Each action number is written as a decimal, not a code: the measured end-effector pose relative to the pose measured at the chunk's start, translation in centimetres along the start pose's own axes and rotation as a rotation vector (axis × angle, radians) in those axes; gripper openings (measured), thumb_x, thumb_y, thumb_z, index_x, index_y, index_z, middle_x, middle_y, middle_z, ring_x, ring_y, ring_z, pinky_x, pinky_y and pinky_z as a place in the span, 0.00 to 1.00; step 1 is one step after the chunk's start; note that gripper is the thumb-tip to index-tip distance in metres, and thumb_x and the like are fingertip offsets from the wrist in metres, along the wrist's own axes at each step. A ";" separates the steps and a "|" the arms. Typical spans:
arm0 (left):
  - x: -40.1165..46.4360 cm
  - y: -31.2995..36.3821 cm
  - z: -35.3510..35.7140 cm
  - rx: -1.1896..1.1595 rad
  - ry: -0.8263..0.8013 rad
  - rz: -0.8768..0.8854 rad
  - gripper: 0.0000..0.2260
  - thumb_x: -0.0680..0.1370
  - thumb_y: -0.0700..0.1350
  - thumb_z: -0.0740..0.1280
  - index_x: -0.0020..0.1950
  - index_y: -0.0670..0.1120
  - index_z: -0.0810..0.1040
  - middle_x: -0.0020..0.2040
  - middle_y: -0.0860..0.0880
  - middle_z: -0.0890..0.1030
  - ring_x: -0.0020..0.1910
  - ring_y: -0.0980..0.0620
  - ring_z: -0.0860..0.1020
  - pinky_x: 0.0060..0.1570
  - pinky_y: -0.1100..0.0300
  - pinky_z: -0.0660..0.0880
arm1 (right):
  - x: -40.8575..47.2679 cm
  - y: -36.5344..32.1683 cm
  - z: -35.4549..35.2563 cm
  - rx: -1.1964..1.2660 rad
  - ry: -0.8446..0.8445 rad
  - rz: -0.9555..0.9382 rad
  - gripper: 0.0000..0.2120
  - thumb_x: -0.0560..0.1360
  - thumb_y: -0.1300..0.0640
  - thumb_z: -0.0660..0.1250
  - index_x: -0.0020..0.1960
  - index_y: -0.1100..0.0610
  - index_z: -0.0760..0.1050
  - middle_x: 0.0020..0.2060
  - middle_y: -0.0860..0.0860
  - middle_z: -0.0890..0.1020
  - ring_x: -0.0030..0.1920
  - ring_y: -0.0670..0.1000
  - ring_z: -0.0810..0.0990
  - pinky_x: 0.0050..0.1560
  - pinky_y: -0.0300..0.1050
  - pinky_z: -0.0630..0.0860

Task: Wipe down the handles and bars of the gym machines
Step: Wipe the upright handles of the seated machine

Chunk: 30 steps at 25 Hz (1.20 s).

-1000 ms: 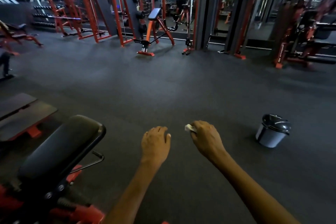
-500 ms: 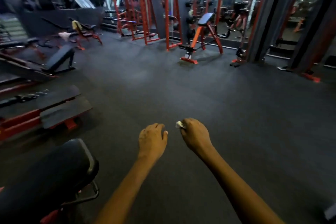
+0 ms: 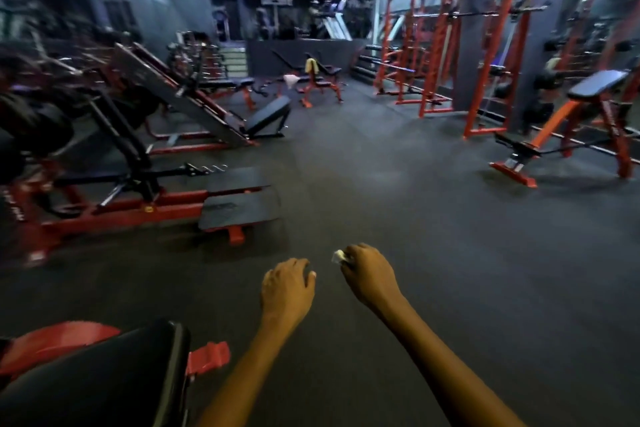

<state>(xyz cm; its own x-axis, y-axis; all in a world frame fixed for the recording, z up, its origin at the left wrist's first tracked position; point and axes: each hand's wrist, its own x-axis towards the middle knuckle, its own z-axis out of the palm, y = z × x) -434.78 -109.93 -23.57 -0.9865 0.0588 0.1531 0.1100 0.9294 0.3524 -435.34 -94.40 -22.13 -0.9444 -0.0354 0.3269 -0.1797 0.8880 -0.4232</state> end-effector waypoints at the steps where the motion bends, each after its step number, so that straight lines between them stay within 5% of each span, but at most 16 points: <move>1: 2.9 -0.8 0.4 0.004 0.018 -0.034 0.18 0.82 0.52 0.59 0.71 0.49 0.70 0.67 0.51 0.74 0.65 0.53 0.72 0.64 0.58 0.66 | 3.4 0.4 1.4 0.007 -0.014 -0.033 0.12 0.79 0.52 0.61 0.47 0.61 0.77 0.45 0.54 0.78 0.42 0.53 0.77 0.40 0.44 0.74; 4: 11.7 -3.3 0.7 0.003 0.054 -0.137 0.18 0.82 0.52 0.59 0.71 0.50 0.70 0.67 0.51 0.74 0.65 0.53 0.72 0.65 0.58 0.67 | 13.8 0.4 4.7 0.035 -0.081 -0.124 0.08 0.77 0.55 0.63 0.49 0.58 0.77 0.47 0.52 0.79 0.42 0.50 0.76 0.37 0.37 0.68; 13: 33.5 -11.7 0.5 0.107 0.139 -0.393 0.17 0.82 0.52 0.59 0.70 0.51 0.71 0.66 0.52 0.74 0.66 0.54 0.71 0.72 0.53 0.59 | 38.4 -2.2 14.9 0.192 -0.177 -0.333 0.07 0.77 0.57 0.65 0.51 0.59 0.78 0.48 0.53 0.81 0.45 0.51 0.79 0.44 0.41 0.75; 18: 43.8 -18.1 0.9 0.134 0.221 -0.547 0.17 0.82 0.52 0.58 0.70 0.51 0.71 0.67 0.53 0.74 0.67 0.54 0.70 0.73 0.53 0.57 | 51.2 -5.0 23.4 0.269 -0.275 -0.511 0.03 0.76 0.56 0.65 0.46 0.55 0.76 0.44 0.51 0.80 0.45 0.50 0.77 0.53 0.52 0.75; 23: 51.7 -24.7 -2.1 0.125 0.316 -0.821 0.17 0.82 0.52 0.59 0.70 0.51 0.70 0.67 0.52 0.73 0.67 0.55 0.70 0.71 0.55 0.60 | 63.7 -11.6 30.6 0.291 -0.488 -0.741 0.09 0.77 0.55 0.63 0.56 0.54 0.75 0.54 0.51 0.78 0.55 0.50 0.77 0.61 0.53 0.71; 30: 57.9 -38.3 -5.1 0.197 0.368 -1.153 0.17 0.82 0.53 0.58 0.70 0.51 0.70 0.68 0.52 0.73 0.67 0.54 0.70 0.71 0.53 0.62 | 73.0 -26.5 42.6 0.274 -0.605 -1.018 0.06 0.76 0.57 0.63 0.51 0.55 0.76 0.51 0.52 0.80 0.54 0.53 0.78 0.58 0.51 0.72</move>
<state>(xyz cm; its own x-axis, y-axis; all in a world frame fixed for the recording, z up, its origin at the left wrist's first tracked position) -495.53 -143.96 -23.50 -0.3978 -0.9113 0.1066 -0.8563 0.4105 0.3135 -511.25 -140.07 -23.02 -0.2999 -0.9333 0.1974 -0.8970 0.2055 -0.3913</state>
